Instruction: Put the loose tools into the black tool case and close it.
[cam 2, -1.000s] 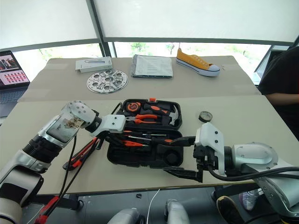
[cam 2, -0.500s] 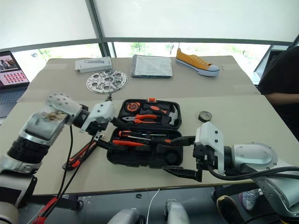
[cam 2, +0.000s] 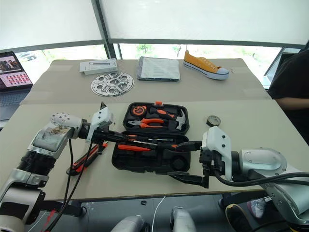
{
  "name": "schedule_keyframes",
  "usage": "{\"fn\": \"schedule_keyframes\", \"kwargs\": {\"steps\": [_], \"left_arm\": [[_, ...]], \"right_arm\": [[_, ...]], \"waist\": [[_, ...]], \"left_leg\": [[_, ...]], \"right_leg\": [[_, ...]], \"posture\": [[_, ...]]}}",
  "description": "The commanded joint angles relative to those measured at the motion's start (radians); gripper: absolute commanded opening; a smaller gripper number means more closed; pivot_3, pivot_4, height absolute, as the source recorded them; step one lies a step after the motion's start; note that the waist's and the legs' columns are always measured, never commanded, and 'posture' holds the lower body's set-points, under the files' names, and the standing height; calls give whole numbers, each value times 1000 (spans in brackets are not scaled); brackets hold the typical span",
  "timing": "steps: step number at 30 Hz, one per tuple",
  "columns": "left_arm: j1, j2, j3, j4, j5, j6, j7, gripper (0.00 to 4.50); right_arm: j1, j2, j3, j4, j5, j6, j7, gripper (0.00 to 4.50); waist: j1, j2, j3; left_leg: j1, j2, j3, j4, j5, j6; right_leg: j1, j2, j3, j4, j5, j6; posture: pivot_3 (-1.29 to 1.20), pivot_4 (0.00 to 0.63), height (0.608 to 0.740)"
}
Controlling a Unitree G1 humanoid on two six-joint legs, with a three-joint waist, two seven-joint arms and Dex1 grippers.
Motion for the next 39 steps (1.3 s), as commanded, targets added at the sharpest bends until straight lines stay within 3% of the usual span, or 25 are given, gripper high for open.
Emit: {"fn": "schedule_keyframes", "kwargs": {"steps": [1,14,27,39], "left_arm": [[10,-13,-12,-21,3,8,11,26],[146,18,-38,-127,18,-36,11,26],[54,49,86,-83,-100,84,-1,26],[79,79,55,1,-27,-28,14,26]], "right_arm": [[-20,1,-4,-10,5,-9,-5,4500],[-20,9,12,-11,3,-10,-13,4500],[-19,8,17,1,-10,-17,-4,4500],[-12,2,5,-1,-16,-20,6,4500]], "waist": [[0,0,0],[-4,0,0],[-2,0,0],[-2,0,0]], "left_leg": [[0,0,0,0,0,0],[1,0,0,-1,0,0],[1,0,0,-1,0,0],[1,0,0,0,0,0]], "right_leg": [[0,0,0,0,0,0],[0,0,1,0,0,0],[0,0,0,0,0,0],[0,0,0,0,0,0]], "posture": [[0,150,739],[0,150,739],[0,150,739],[0,150,739]]}}
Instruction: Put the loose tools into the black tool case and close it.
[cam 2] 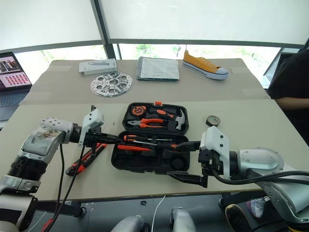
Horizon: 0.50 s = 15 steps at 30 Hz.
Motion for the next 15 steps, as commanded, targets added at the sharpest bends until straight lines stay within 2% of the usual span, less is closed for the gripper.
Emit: {"fn": "schedule_keyframes", "kwargs": {"steps": [1,15], "left_arm": [[12,19,0,6,24,-51,0,26],[61,-20,-39,-73,20,-52,7,26]], "right_arm": [[-1,-6,-21,-15,-1,-19,5,4500],[-23,-1,-19,-3,0,-17,2,4500]], "waist": [[0,0,0],[1,0,0]], "left_leg": [[0,0,0,0,0,0],[0,0,0,0,0,0]], "right_leg": [[0,0,0,0,0,0],[0,0,0,0,0,0]], "posture": [[0,150,739],[0,150,739]]}}
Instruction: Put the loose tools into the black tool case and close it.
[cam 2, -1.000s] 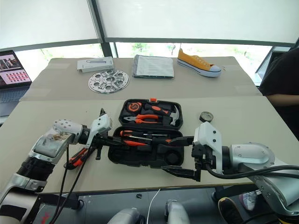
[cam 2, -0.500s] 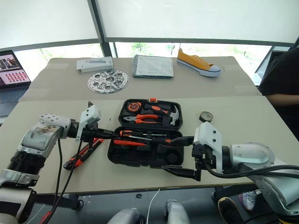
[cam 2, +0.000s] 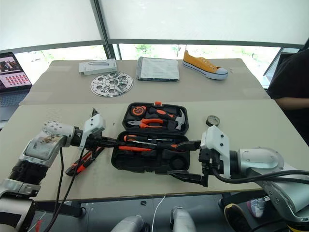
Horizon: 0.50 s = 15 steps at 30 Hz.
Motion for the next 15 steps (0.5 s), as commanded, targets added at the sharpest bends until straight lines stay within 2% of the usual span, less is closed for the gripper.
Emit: {"fn": "schedule_keyframes", "kwargs": {"steps": [1,10,15], "left_arm": [[8,0,-17,-25,7,14,-1,26],[-38,10,15,2,-8,-4,-15,26],[-60,-24,24,-40,-54,37,-10,26]], "right_arm": [[-11,-1,-20,-9,5,-16,1,4500],[-5,-2,-19,-11,6,-15,3,4500],[-11,5,-7,-9,6,-13,0,4500]], "waist": [[-1,0,0],[-1,0,0],[1,0,0]], "left_leg": [[0,0,0,0,0,0],[0,0,0,0,0,0],[0,0,0,0,0,0]], "right_leg": [[0,0,0,0,0,0],[0,0,0,0,0,0],[0,0,0,0,0,0]], "posture": [[0,150,739],[0,150,739],[0,150,739]]}}
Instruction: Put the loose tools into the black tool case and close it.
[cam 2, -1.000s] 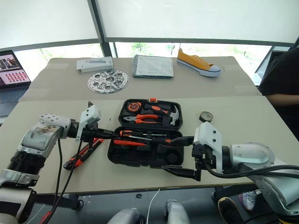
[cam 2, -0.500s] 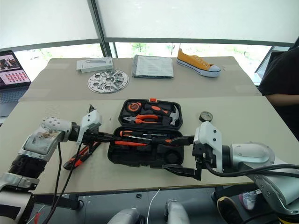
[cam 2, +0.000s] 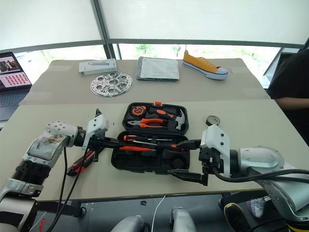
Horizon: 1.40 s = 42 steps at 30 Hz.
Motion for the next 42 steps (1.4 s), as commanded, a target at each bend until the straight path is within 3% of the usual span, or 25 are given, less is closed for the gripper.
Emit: {"fn": "schedule_keyframes", "kwargs": {"steps": [1,7,17,25,28,31,34,35,36,37,42], "left_arm": [[-21,-27,15,-60,-31,16,12,26],[-7,-56,-32,-58,15,2,44,26],[80,-28,-100,-23,134,-168,52,26],[86,-24,-18,-88,55,-107,69,26],[131,8,97,-221,-70,40,83,26],[252,69,267,-363,-161,147,130,731],[428,124,452,-475,-194,215,192,1917],[497,132,521,-508,-198,238,204,1917],[562,139,585,-537,-202,258,214,2526],[634,144,649,-563,-194,269,224,2656],[890,136,842,-634,-162,293,273,4448]], "right_arm": [[-9,7,-4,-14,4,-14,-2,4500],[-4,12,0,-25,8,-10,-6,4500],[1,15,-4,-29,22,-3,-18,4500],[-12,13,8,-21,24,-7,-20,4500],[-53,17,20,6,28,-1,-17,4500],[-111,13,44,55,21,-15,26,4500],[-171,14,81,108,-1,-41,89,4500],[-188,15,97,125,-13,-53,111,4500],[-204,17,112,140,-25,-64,134,4500],[-220,21,128,155,-36,-74,155,4500],[-281,57,191,218,-78,-113,228,4500]], "waist": [[1,0,0],[-1,0,0],[-1,0,0],[-3,0,-1],[-8,0,0],[-11,0,0],[-21,0,0],[-16,0,0],[-16,1,0],[-16,1,0],[-8,1,1]], "left_leg": [[0,0,0,0,0,0],[0,0,0,0,0,0],[1,0,0,0,0,0],[2,0,0,0,0,0],[1,0,0,0,0,0],[0,1,1,-1,0,0],[1,1,1,-2,0,0],[1,1,1,-2,0,0],[1,1,1,-3,0,0],[1,1,1,-3,0,0],[2,1,2,-3,0,0]], "right_leg": [[0,0,0,0,0,0],[0,0,0,0,0,0],[1,0,1,0,0,0],[1,0,1,0,0,0],[0,1,1,0,0,0],[-1,1,0,0,0,0],[-1,1,0,0,0,0],[-2,1,0,0,0,0],[-1,1,-1,0,0,0],[-1,1,0,0,0,0],[-1,1,0,-1,0,0]], "posture": [[0,150,739],[0,150,739],[0,150,739],[0,150,739],[0,150,739],[0,150,739],[0,150,739],[0,150,739],[0,150,739],[0,150,739],[0,150,739]]}}
